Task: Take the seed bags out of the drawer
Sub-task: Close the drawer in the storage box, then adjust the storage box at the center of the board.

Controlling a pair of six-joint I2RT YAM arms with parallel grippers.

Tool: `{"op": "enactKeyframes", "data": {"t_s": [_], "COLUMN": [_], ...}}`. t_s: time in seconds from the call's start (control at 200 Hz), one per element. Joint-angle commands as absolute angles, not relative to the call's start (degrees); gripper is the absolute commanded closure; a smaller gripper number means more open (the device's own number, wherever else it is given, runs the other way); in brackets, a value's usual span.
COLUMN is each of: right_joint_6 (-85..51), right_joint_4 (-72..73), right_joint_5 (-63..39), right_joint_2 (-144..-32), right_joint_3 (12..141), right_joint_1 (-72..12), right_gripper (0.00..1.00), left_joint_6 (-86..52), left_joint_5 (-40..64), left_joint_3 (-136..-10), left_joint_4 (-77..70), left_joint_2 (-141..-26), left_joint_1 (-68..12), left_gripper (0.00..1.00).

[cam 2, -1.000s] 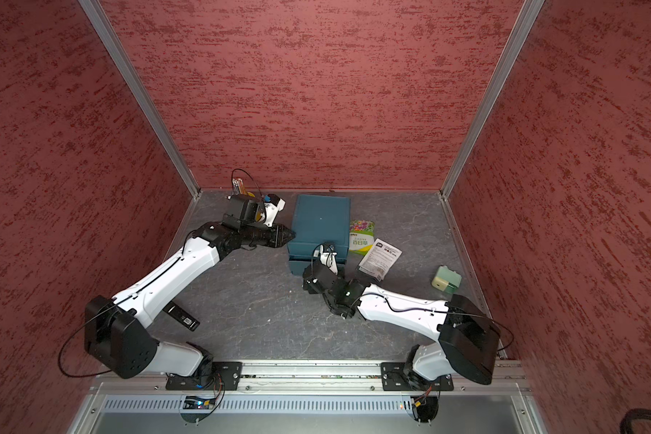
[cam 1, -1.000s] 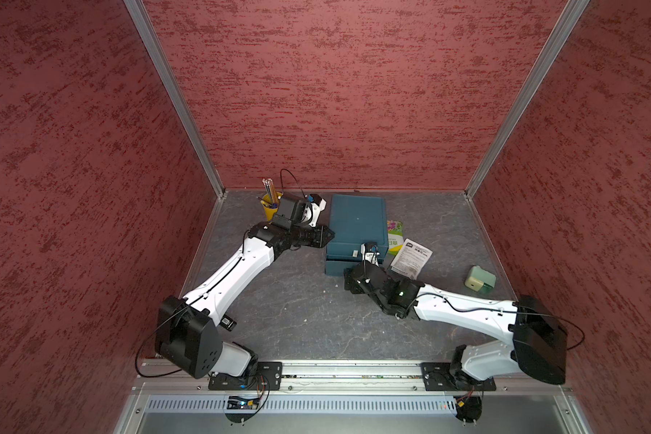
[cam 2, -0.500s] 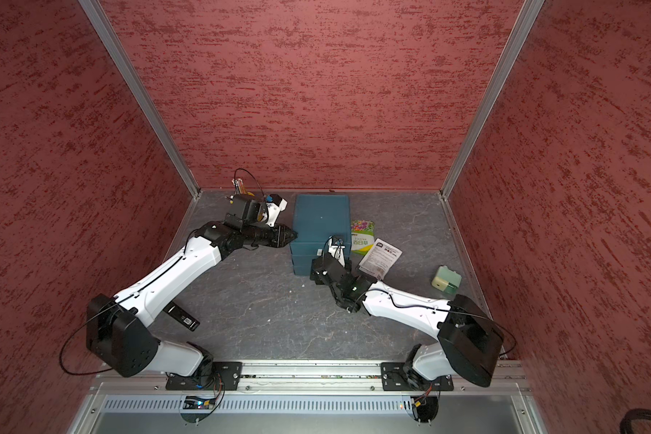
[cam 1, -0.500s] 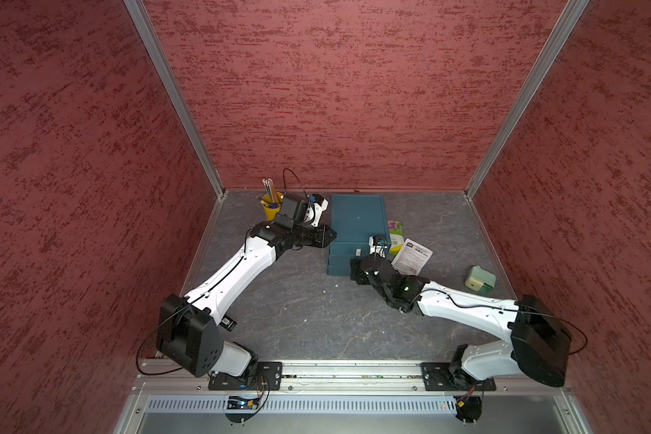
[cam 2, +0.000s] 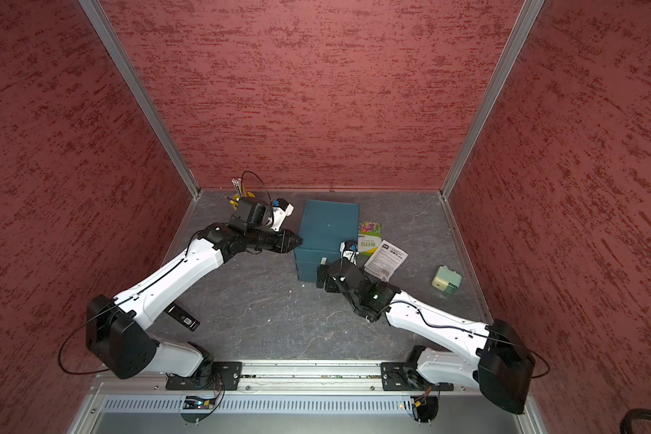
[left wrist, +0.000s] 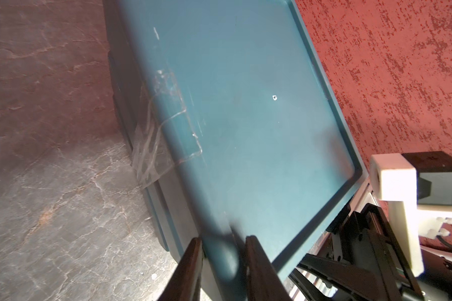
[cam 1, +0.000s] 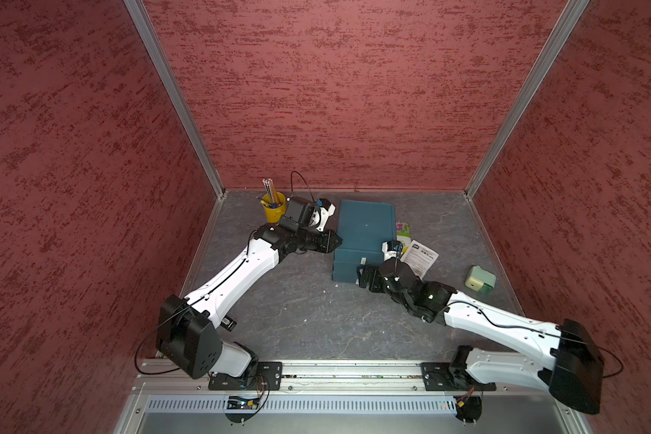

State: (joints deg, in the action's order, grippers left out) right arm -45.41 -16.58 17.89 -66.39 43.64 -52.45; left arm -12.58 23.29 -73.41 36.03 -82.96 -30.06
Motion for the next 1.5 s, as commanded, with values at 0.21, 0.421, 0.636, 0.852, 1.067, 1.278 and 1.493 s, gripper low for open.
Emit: {"op": "enactKeyframes", "data": {"t_s": [0.21,0.421,0.636,0.852,1.067,1.278,1.493], "right_joint_6": [-52.49,-57.27,-55.48,-49.64,-44.06,-40.07,-37.04], "right_joint_4": [-25.39,-22.96,-25.90,-27.90,-26.60,-23.85,-22.28], "right_joint_5": [15.03,16.12,22.48,22.44,18.42,15.64,13.03], "right_joint_2": [-59.75,-59.06,-58.56,-57.06,-60.41,-64.34,-67.53], "right_joint_3": [42.30,38.02,35.32,36.81,39.97,43.30,45.75], "right_joint_1": [-57.65,-62.44,-60.45,-51.84,-44.72,-39.34,-35.08], "right_gripper": [0.01,0.01,0.01,0.01,0.01,0.01,0.01], "left_joint_6": [-12.38,-12.94,-13.25,-13.22,-14.05,-14.50,-14.52], "left_joint_5": [22.52,22.15,22.22,21.71,21.95,22.41,22.90], "left_joint_3": [-73.11,-74.68,-75.24,-75.13,-75.51,-75.98,-77.66], "left_joint_4": [48.69,48.16,48.73,50.32,50.36,50.36,50.62], "left_joint_2": [-84.44,-85.41,-86.34,-86.00,-85.87,-85.78,-86.57], "left_joint_1": [-31.74,-31.56,-31.70,-31.73,-31.82,-32.14,-32.60], "left_gripper": [0.54,0.54,0.55,0.55,0.56,0.56,0.56]}}
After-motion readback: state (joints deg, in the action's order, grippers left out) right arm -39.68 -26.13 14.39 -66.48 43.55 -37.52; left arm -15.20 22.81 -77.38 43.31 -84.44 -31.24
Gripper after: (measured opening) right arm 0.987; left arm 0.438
